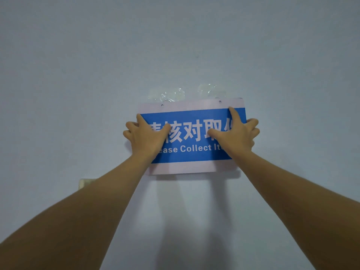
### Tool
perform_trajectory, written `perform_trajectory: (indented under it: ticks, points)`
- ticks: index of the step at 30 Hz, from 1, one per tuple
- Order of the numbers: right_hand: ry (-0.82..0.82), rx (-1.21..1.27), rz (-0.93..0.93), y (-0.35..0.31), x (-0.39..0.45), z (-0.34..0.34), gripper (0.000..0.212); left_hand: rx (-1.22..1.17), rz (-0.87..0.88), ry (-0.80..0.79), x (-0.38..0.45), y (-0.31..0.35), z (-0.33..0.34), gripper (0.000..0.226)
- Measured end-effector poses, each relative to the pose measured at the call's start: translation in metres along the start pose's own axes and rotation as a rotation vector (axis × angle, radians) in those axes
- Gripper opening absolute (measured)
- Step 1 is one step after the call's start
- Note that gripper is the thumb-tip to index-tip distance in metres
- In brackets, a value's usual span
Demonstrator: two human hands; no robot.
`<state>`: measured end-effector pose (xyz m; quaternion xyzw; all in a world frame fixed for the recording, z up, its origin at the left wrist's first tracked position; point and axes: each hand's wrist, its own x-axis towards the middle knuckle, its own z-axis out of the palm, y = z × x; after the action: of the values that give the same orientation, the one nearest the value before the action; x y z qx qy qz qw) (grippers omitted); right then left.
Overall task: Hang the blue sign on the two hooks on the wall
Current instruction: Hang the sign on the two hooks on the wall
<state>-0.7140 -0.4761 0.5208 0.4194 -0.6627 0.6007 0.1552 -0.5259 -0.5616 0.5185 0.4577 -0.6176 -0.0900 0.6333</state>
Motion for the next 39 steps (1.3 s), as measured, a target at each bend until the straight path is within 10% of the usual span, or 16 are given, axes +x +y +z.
perform_trajectory:
  ticks: [39]
  points:
    - [-0.156,0.000,0.022,0.008,0.020,-0.014,0.079,0.067,0.042,0.056,-0.008,0.015,-0.009,0.056]
